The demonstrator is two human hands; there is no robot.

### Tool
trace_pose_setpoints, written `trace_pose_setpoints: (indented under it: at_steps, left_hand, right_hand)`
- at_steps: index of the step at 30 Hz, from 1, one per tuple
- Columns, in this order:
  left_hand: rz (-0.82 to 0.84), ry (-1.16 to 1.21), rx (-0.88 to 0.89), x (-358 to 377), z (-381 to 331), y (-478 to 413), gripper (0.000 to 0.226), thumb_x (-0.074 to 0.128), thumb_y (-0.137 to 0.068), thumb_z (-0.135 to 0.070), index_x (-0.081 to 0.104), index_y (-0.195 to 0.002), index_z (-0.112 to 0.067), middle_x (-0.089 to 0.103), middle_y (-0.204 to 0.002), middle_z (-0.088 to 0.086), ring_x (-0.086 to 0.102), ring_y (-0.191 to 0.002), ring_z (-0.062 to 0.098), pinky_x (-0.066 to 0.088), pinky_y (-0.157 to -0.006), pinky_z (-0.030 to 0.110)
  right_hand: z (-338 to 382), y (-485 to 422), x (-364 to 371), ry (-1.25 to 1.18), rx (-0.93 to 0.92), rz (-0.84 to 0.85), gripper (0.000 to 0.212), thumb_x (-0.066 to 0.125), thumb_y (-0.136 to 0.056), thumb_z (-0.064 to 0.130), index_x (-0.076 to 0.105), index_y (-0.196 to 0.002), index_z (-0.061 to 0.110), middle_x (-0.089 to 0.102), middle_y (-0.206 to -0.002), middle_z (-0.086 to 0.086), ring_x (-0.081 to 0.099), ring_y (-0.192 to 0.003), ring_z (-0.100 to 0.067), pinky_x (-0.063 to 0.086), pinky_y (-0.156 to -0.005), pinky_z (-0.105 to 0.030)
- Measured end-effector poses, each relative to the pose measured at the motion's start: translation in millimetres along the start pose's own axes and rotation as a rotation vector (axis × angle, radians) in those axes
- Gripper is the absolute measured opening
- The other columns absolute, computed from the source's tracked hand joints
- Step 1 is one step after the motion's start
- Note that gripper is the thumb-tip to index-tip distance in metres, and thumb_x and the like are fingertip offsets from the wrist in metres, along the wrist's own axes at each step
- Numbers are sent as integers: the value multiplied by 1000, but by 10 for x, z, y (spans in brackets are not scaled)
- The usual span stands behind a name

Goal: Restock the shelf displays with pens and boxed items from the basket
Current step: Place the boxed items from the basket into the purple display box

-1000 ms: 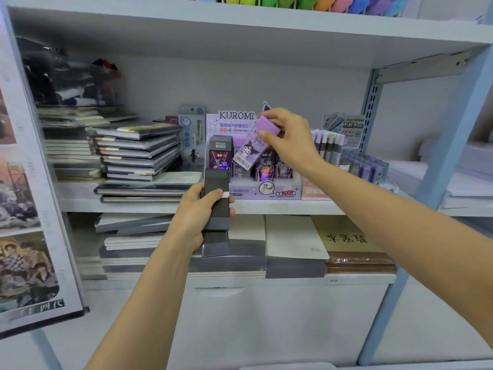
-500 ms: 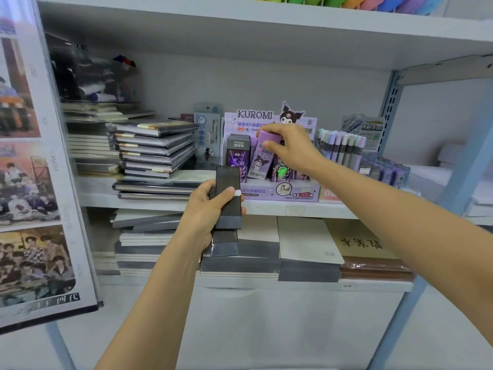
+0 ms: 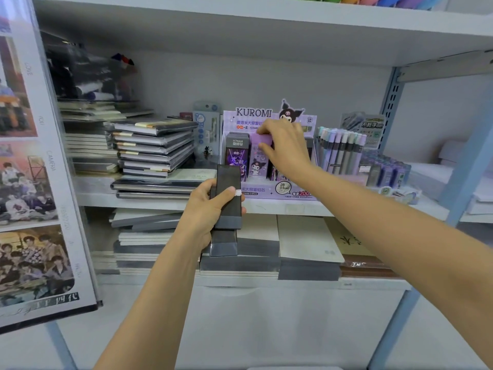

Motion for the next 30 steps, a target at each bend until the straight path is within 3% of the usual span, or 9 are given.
trace_pose_setpoints:
  at_steps: [6,8,11,13,16,20,23,26,30]
  left_hand:
    - [31,24,5,80,-47,3,22,62,-94,-14,59,-115,-11,75,-85,9,72,-67,24,57,-53,31]
    - [62,11,14,129,-50,14,26,63,-93,-15,59,-118,-12,75,-88,11,72,-69,25,58,-56,32]
    - [108,-14,31,208,-52,36,30,65,-92,-18,59,-121,-17,75,-94,13,73,-73,26,59,-58,32]
    - [155,-30,40,277,-56,57,29,65,-91,-21,60,-120,-21,75,-96,13,73,-73,24,55,-51,27]
    - [232,-35,36,403,-24,71,27,64,-92,-21,62,-119,-18,75,-95,14,72,-71,24,54,-53,25]
    - [181,-42,-21,494,50,24,32,66,-90,-24,61,-121,-18,74,-99,15,72,-74,26,58,-60,29]
    - [45,-103,26,466,55,-29,28,72,-85,-20,66,-113,-24,73,-98,8,70,-74,16,54,-57,22]
    - [-48,-25,32,460,49,-52,31,76,-81,-17,66,-110,-15,72,-91,10,69,-62,20,52,-49,23]
    - [-85,4,-24,472,60,-63,30,75,-82,-20,66,-106,-6,69,-63,8,61,-45,18,51,-46,23]
  right_hand:
    - [-42,70,-10,-50,5,14,24,61,-93,22,67,-115,17,52,-130,-4,40,-125,-20,26,-106,-35]
    - [7,150,-128,-266,-3,-42,22,60,-93,17,66,-113,14,51,-129,-5,48,-115,-15,36,-103,-32]
    - [127,372,-271,-606,64,-58,18,60,-94,16,64,-111,12,56,-117,-3,58,-79,-15,49,-76,-24]
    - [166,515,-271,-706,168,49,21,62,-93,20,62,-114,13,60,-114,-1,60,-80,-16,53,-76,-28]
    - [140,653,-263,-806,235,200,19,61,-93,10,64,-112,8,66,-100,-4,60,-84,-12,53,-79,-30]
    - [-76,724,-381,-857,312,57,22,60,-92,3,63,-114,5,66,-104,-12,63,-87,-17,56,-78,-29]
    - [-230,773,-431,-830,306,-3,24,59,-93,2,64,-115,8,62,-118,-9,64,-87,-15,56,-73,-28]
    - [-326,875,-414,-744,186,39,26,57,-94,4,68,-117,10,59,-122,-2,59,-108,-15,56,-85,-34]
    - [-414,1057,-310,-675,90,215,41,65,-90,12,60,-130,18,54,-135,5,49,-125,-5,46,-102,-26]
Point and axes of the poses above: each hand's wrist, its own y-axis away from the middle knuckle, its own x-axis out of the palm, z = x × y, the point moved 4 cm from there along -y, towards the middle knuckle
